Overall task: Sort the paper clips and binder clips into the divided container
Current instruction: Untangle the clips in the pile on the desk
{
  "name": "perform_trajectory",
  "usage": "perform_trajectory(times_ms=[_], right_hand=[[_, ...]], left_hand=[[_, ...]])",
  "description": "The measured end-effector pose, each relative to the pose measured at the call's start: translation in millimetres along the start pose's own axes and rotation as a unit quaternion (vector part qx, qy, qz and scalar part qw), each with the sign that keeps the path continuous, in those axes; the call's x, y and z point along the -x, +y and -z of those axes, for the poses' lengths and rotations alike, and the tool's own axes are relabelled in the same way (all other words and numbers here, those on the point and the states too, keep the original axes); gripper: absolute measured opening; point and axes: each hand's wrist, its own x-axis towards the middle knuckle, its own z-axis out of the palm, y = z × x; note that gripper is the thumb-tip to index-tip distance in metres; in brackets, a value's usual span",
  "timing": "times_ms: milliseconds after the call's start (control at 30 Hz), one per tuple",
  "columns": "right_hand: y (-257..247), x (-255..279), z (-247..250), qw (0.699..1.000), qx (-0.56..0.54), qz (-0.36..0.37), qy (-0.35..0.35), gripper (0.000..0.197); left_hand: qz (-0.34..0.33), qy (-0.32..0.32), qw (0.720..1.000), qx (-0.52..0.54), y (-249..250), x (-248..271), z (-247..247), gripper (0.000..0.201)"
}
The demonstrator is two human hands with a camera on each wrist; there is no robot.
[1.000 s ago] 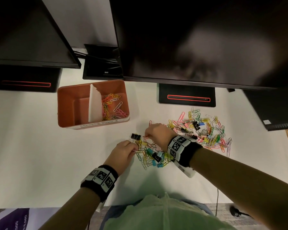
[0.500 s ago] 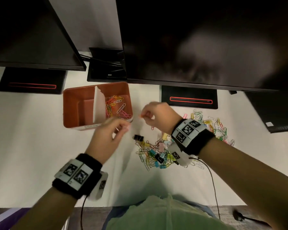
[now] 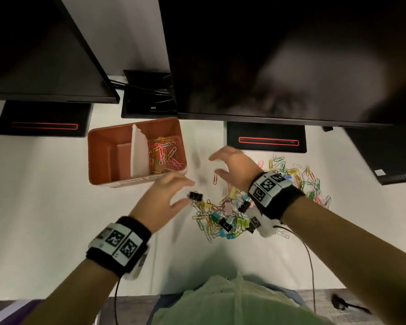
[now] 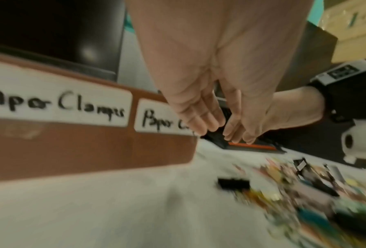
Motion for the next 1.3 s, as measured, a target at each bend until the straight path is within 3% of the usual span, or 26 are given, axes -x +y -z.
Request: perform_trajectory(times_ms=[100, 200, 367, 500, 567, 667, 733, 833, 900, 967, 1133, 1300], right_hand=[[16.0, 9.7, -16.2, 0.995, 0.04, 0.002, -0.089, 0.047], [18.5, 12.2, -25.8, 0.986, 0.085, 0.02, -0.142, 0.053], [19.3, 19.8, -36.3, 0.983, 0.102, 0.058, -0.14, 0.045], [20.1, 28.2, -41.1, 0.982, 0.101, 0.07, -0.14, 0.042], [20.0, 29.3, -41.4, 0.982, 0.1, 0.074, -0.14, 0.039], [21.8, 29.0, -41.2, 0.98, 0.107, 0.081, -0.145, 0.038], [23.3, 29.1, -40.5, 0.979, 0.115, 0.083, -0.148, 0.04], [22.4, 29.0, -40.5, 0.975, 0.133, 0.088, -0.153, 0.041], [20.0, 28.0, -41.6, 0.974, 0.143, 0.09, -0.153, 0.038], [17.8, 25.8, -43.2, 0.975, 0.134, 0.089, -0.151, 0.031], [14.5, 15.5, -41.2, 0.979, 0.113, 0.063, -0.159, 0.023], [10.5, 12.2, -40.6, 0.98, 0.106, 0.034, -0.165, 0.024]], left_hand=[[0.016, -0.102, 0.992, -0.068, -9.0, -8.6, -35.7, 0.047], [0.015, -0.109, 0.992, -0.066, -12.6, -18.6, -53.0, 0.044], [0.008, -0.015, 1.0, -0.023, -18.5, -20.4, -53.9, 0.023], [0.023, 0.084, 0.996, -0.01, -27.3, -8.4, -40.4, 0.019], [0.034, 0.096, 0.994, -0.038, -32.0, 0.2, -33.9, 0.023], [-0.001, 0.07, 0.994, -0.088, -31.1, 15.4, -31.2, 0.035], [-0.021, 0.019, 0.996, -0.088, -23.3, 22.3, -36.7, 0.043], [0.002, -0.074, 0.995, -0.072, -14.0, 23.5, -55.3, 0.062], [0.003, -0.096, 0.991, -0.092, -15.1, 17.7, -67.3, 0.069], [-0.003, -0.082, 0.992, -0.096, -18.7, 9.4, -72.5, 0.063], [-0.013, -0.016, 0.998, -0.059, -25.0, -6.1, -74.3, 0.022], [0.0, -0.019, 0.998, -0.059, -27.6, -13.0, -75.7, 0.006]])
